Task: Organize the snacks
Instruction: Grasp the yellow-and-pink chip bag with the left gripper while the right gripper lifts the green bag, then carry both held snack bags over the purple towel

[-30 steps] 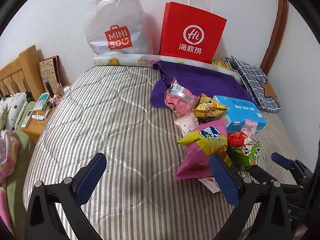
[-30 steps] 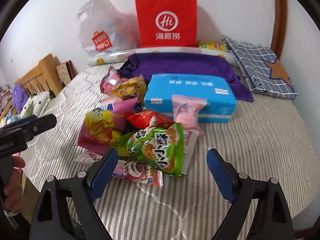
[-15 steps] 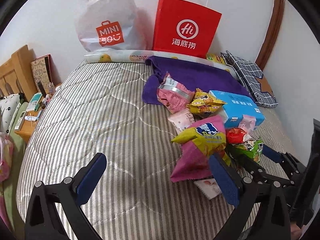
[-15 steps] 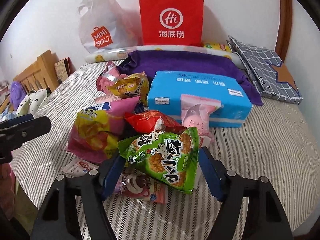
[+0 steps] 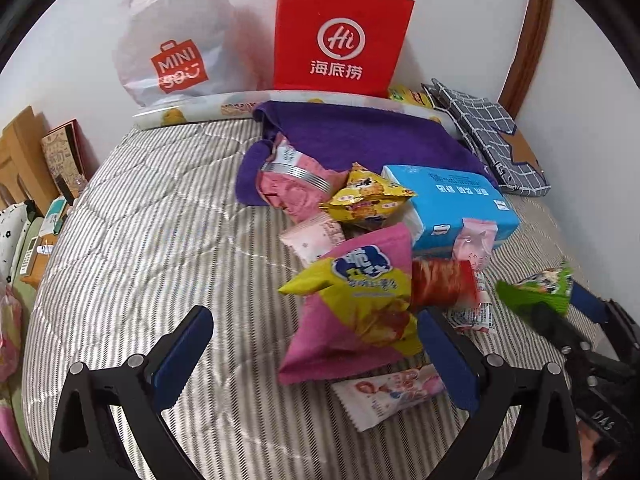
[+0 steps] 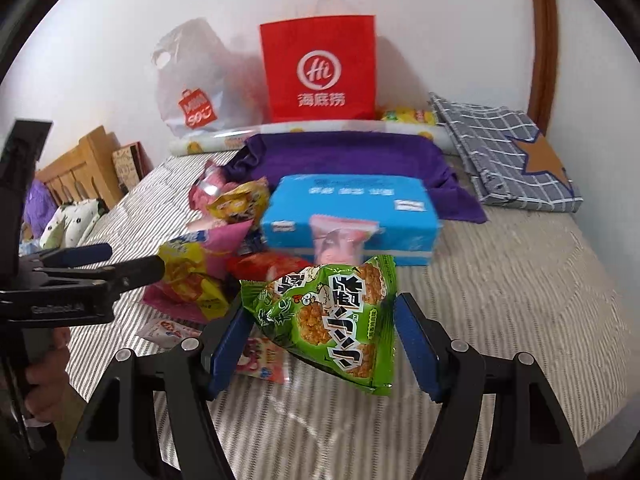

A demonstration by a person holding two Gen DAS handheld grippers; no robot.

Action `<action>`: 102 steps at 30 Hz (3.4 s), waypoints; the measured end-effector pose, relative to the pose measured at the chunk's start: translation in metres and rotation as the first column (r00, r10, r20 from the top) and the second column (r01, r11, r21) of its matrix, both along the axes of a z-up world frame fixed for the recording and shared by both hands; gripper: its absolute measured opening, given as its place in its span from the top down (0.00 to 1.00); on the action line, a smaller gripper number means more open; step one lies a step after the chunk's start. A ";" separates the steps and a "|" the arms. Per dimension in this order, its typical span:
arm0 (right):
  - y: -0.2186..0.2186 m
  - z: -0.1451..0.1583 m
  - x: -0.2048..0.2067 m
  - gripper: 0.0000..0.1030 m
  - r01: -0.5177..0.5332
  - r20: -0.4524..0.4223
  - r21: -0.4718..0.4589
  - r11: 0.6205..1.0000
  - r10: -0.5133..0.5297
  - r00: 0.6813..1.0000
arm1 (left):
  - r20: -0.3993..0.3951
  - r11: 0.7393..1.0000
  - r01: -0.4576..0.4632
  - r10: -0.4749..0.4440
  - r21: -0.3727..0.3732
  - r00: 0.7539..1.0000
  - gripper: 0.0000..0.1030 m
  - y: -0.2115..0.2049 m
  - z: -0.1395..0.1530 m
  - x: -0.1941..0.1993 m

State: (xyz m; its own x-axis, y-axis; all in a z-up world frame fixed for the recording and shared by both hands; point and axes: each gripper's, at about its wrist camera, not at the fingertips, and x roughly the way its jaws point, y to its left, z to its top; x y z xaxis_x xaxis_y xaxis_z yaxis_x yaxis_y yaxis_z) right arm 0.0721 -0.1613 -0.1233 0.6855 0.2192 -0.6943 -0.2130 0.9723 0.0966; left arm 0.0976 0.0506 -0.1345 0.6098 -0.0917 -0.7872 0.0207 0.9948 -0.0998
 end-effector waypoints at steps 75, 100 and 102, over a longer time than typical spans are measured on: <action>-0.064 0.080 0.088 0.31 0.091 0.094 -0.003 0.996 -0.090 0.992 | 0.033 0.986 0.167 -0.166 -0.023 0.986 0.37 -0.075 0.088 0.085; -0.043 0.069 0.242 0.31 0.036 0.045 0.039 0.999 -0.038 0.998 | -0.033 0.992 0.125 -0.125 -0.021 0.992 0.37 -0.049 0.062 0.213; -0.040 0.062 0.252 0.31 0.028 0.032 0.042 0.999 -0.030 0.999 | -0.042 0.993 0.118 -0.119 -0.022 0.992 0.37 -0.045 0.056 0.224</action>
